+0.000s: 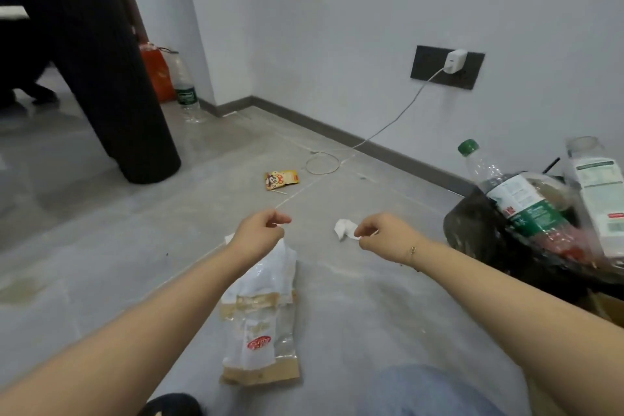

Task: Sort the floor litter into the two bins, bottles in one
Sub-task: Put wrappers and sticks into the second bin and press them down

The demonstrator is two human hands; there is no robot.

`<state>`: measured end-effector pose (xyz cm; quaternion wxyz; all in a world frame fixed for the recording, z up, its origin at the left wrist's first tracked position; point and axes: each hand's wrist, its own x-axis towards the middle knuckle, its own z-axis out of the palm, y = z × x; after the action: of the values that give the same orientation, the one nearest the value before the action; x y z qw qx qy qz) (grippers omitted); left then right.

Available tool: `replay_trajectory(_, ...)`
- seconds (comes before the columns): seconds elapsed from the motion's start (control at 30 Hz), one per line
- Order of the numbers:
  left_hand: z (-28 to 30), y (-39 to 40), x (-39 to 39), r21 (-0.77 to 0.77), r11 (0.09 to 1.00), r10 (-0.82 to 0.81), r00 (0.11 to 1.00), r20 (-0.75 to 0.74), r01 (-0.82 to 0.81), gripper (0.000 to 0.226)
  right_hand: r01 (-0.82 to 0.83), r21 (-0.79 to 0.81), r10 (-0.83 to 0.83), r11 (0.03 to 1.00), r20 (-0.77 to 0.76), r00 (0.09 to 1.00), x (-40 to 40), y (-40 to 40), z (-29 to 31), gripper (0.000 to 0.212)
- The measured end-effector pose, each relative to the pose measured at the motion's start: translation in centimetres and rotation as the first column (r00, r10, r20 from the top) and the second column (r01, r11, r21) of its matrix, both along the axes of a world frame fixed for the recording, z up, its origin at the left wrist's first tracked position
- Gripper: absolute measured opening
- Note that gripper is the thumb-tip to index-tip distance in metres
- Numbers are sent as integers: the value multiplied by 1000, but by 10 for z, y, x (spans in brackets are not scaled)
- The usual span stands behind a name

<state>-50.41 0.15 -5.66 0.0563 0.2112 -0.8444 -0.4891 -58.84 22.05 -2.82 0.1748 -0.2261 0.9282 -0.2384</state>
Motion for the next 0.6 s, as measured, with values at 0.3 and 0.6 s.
replay_trajectory(0.3, -83, -61, -124, -484, 863, -65, 981, 183, 147, 39, -38, -13, 38, 999, -35, 999, -77, -54, -111, 42)
replay_trajectory(0.6, -148, -131, -249, -697, 654, 25, 912, 410, 296, 52, -111, 108, 114, 988, -28, 993, -104, -84, -190, 52)
